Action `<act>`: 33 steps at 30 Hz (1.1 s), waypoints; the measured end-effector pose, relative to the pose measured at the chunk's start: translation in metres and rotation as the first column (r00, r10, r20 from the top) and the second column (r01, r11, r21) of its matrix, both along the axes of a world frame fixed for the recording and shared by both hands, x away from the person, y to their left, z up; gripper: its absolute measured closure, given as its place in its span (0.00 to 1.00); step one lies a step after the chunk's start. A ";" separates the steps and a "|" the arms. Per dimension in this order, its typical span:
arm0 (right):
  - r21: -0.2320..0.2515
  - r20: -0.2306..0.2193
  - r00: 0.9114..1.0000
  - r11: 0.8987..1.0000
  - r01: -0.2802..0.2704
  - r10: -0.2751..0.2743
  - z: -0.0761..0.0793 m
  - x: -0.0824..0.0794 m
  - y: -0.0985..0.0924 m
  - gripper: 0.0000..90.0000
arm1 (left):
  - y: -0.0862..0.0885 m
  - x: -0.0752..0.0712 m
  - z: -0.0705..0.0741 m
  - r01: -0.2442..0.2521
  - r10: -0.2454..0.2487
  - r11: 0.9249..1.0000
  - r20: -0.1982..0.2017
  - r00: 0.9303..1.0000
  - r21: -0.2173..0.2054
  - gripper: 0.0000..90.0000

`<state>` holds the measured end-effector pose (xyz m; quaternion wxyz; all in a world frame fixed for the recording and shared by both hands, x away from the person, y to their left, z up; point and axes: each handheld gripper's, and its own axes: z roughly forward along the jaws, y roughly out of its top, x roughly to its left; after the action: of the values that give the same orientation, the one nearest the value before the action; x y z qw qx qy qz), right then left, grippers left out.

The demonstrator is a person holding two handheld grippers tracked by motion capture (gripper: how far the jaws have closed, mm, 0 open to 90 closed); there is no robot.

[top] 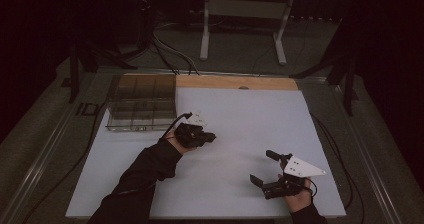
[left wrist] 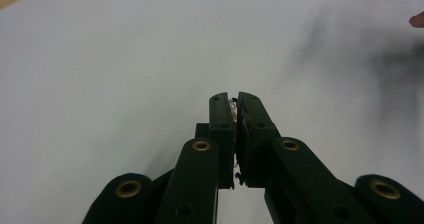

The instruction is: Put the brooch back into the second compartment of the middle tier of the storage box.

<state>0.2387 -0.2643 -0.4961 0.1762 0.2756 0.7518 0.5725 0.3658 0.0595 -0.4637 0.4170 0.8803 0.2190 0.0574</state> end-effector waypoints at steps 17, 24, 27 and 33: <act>0.000 0.002 1.000 1.000 0.001 -0.001 0.001 0.000 0.000 0.00 | 0.020 0.000 0.017 -0.037 0.037 0.999 0.018 0.999 -0.008 0.97; -0.005 0.000 1.000 1.000 0.001 -0.001 0.000 0.000 0.000 0.00 | 0.029 -0.001 0.023 -0.053 0.053 0.999 0.030 0.998 -0.013 0.97; 0.000 0.002 1.000 1.000 0.000 0.000 0.001 0.000 0.000 0.00 | 0.034 -0.001 0.025 -0.062 0.063 0.998 0.032 0.997 -0.019 0.97; -0.001 0.002 1.000 1.000 0.003 -0.003 0.001 0.000 0.000 0.00 | 0.041 -0.001 0.028 -0.079 0.079 0.997 0.034 0.996 -0.023 0.97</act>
<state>0.2388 -0.2643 -0.4953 0.1780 0.2760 0.7514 0.5723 0.3646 0.1001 -0.4354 0.4278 0.8651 0.2469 0.0869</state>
